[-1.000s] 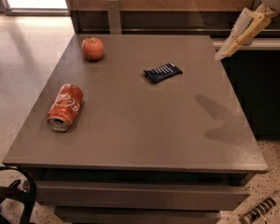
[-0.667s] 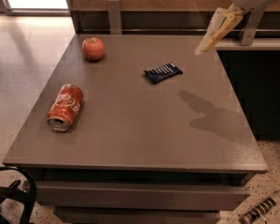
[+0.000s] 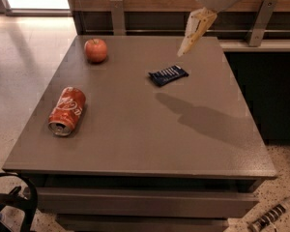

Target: Place coke can upright

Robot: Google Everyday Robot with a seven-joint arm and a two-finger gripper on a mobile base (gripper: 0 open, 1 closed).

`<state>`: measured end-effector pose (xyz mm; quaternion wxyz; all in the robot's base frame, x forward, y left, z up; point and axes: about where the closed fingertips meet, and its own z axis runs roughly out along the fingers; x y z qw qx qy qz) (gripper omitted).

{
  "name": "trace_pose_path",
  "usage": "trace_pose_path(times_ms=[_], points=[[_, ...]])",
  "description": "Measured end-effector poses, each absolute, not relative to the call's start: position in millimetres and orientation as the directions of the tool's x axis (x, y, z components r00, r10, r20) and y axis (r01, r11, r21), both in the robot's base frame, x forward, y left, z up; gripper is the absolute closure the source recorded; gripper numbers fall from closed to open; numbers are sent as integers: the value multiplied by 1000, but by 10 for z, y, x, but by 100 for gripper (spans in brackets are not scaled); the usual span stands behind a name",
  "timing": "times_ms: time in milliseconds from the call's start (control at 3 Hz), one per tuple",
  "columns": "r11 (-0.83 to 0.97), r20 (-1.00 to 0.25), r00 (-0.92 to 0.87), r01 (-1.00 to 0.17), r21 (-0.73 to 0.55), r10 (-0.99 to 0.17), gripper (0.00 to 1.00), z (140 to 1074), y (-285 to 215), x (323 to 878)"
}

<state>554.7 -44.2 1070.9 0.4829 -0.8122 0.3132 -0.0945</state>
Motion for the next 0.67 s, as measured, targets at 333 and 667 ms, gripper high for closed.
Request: trace_pose_path(times_ms=[333,667], points=[[-423,-8,803,-323,-847,-596,0,10703,-177,5568],[-465,68,817,-254,-848,-572,0,10720,-5,5607]])
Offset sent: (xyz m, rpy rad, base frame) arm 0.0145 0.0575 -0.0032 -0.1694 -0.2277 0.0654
